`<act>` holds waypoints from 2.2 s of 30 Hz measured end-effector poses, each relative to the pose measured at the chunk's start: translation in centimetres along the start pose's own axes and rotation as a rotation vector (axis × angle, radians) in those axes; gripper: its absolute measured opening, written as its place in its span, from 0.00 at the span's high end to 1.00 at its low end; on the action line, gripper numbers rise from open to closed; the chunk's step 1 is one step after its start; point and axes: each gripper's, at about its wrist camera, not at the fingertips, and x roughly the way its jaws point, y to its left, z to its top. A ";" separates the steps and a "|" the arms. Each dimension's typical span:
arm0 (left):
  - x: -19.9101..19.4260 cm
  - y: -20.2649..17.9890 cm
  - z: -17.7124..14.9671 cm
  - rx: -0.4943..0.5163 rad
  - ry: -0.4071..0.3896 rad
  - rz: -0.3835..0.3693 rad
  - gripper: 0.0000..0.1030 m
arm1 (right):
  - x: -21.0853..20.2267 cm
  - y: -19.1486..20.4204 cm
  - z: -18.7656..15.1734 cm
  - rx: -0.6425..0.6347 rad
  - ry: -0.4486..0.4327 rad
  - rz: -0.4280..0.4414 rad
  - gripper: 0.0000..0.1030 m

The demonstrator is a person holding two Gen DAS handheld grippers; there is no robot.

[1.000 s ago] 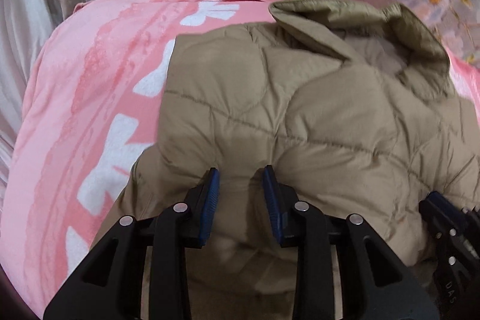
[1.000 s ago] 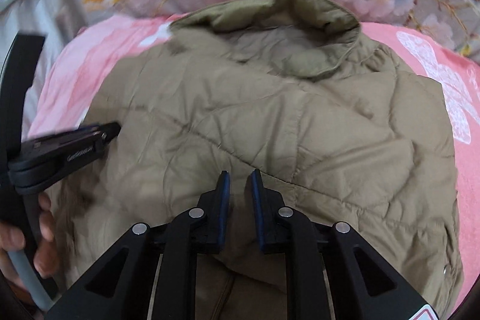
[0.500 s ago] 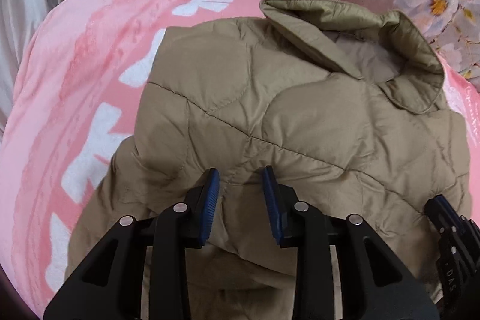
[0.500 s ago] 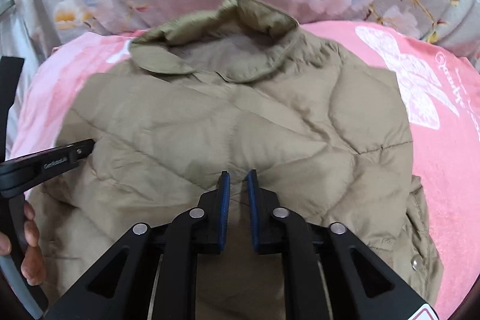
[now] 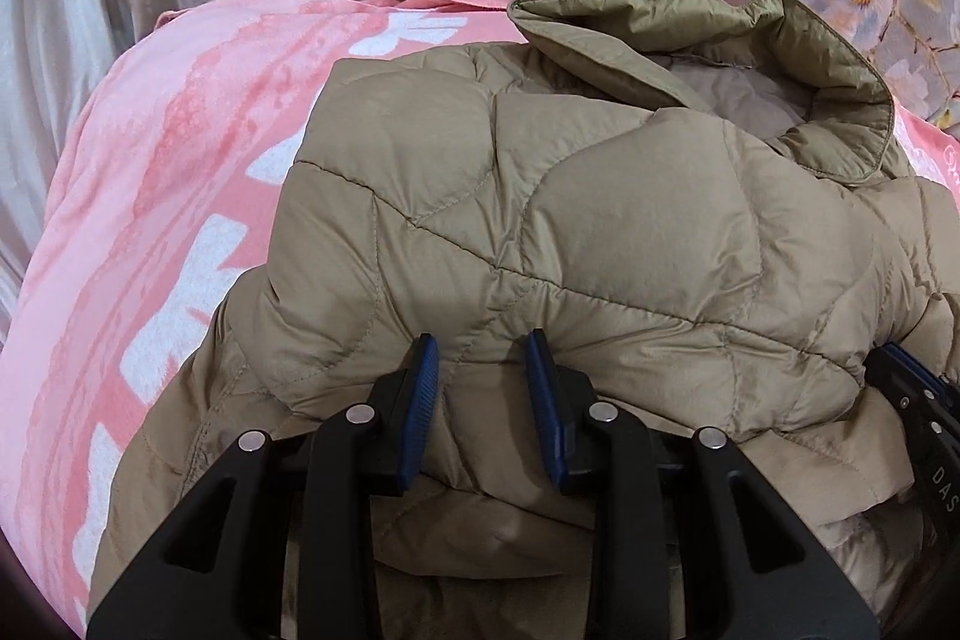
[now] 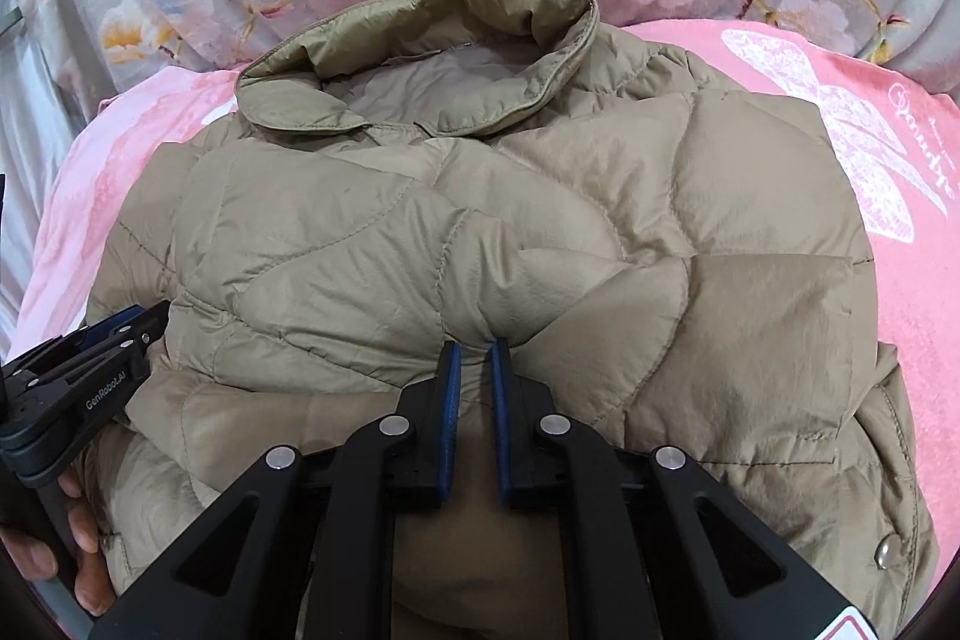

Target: Fold large clothes

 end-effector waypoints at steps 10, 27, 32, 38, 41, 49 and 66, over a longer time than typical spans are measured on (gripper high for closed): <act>0.0 -0.5 -0.4 0.016 -0.032 0.031 0.71 | 0.0 0.5 -0.2 -0.026 -0.015 -0.037 0.94; -2.9 3.6 4.2 -0.138 -0.001 -0.264 0.47 | -3.8 -2.8 2.7 0.150 -0.081 0.169 0.70; -0.5 3.4 10.2 -0.268 0.057 -0.381 0.37 | -2.2 -5.3 6.8 0.339 -0.082 0.285 0.62; 4.7 0.8 13.1 -0.308 0.164 -0.406 0.40 | 2.1 -6.1 8.9 0.425 -0.026 0.268 0.61; 5.1 -0.1 13.5 -0.269 0.149 -0.412 0.88 | 2.6 -5.6 9.6 0.382 -0.021 0.261 0.95; 4.1 0.1 11.3 -0.158 0.120 -0.361 1.00 | 1.9 -3.7 9.2 0.134 -0.061 0.045 0.97; 1.0 2.4 10.1 -0.181 -0.079 -0.417 1.00 | 5.3 -3.9 7.7 0.093 0.001 -0.019 0.99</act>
